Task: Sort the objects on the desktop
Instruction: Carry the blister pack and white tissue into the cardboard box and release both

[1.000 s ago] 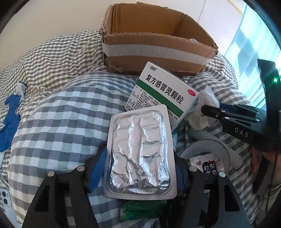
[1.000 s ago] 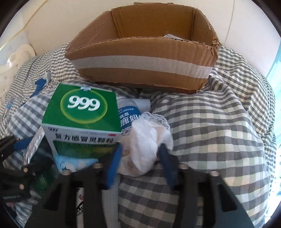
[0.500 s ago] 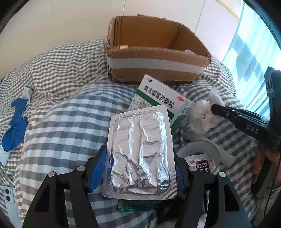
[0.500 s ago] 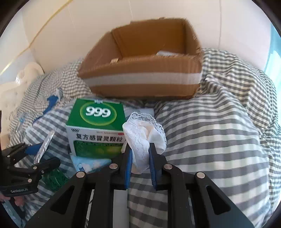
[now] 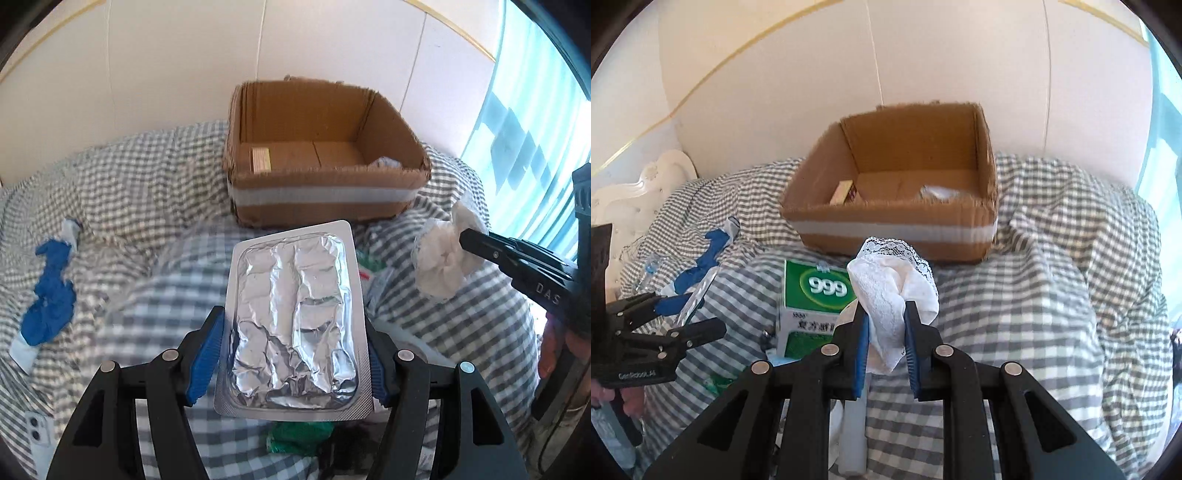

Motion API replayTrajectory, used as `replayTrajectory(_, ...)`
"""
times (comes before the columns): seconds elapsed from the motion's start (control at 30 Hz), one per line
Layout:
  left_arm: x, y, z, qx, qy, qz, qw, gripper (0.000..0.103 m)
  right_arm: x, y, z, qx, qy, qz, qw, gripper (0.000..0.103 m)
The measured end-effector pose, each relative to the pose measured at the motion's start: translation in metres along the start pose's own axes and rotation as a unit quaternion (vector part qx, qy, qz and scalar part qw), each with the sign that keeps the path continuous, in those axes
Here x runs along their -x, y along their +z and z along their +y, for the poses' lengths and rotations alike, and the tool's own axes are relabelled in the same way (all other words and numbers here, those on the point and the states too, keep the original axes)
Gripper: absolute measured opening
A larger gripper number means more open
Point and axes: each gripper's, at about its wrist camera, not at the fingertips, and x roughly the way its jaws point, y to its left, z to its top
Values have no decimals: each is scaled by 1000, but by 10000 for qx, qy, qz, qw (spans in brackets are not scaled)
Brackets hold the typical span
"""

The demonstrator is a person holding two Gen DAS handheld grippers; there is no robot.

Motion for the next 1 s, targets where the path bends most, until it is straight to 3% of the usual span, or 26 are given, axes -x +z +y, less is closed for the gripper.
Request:
replayTrajectory(0.53,-11,97,-24,-278,-95,-576,9979,68,2,62,-1,273,230,-396,9986,17)
replayTrajectory(1.0,-86,180,-19,-217,-46,-576,9981,68,-48,146,-23,484,111,-673,9965,17)
